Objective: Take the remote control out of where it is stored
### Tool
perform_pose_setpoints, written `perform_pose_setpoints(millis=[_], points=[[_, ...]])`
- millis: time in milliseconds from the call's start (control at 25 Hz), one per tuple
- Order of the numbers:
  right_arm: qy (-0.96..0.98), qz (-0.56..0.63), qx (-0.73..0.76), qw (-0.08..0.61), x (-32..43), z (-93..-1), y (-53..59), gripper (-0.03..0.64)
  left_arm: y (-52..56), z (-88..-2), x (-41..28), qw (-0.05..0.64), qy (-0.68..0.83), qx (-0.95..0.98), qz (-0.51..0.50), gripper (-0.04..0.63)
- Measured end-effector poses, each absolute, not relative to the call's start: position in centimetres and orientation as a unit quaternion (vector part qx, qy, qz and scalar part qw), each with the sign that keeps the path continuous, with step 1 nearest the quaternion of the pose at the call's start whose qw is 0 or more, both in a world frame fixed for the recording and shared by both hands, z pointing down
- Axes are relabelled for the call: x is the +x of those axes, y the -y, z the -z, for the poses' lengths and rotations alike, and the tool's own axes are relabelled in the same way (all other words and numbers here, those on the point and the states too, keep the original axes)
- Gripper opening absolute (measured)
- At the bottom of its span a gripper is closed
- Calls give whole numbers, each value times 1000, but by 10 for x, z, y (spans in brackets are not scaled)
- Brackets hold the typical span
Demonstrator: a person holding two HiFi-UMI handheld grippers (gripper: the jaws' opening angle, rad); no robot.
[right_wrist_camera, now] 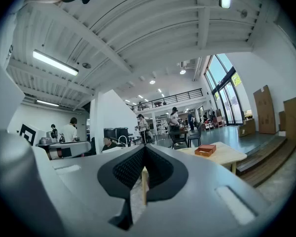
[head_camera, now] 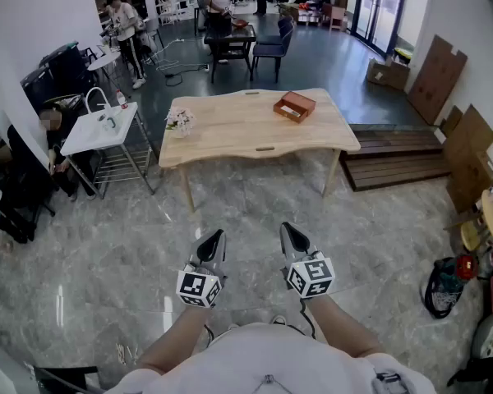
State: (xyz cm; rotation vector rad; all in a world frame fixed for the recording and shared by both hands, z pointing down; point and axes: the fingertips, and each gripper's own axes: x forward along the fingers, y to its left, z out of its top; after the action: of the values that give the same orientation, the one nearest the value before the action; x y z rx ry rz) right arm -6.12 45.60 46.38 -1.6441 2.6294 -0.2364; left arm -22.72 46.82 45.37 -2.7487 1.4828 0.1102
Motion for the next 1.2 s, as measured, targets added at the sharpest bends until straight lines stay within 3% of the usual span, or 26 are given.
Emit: perform_pose_setpoints(millis=[1200], points=[[-828,93,-553,21,-109,-473,-460,27,-469,-464,-285,-7,-466,-884,-37,1]])
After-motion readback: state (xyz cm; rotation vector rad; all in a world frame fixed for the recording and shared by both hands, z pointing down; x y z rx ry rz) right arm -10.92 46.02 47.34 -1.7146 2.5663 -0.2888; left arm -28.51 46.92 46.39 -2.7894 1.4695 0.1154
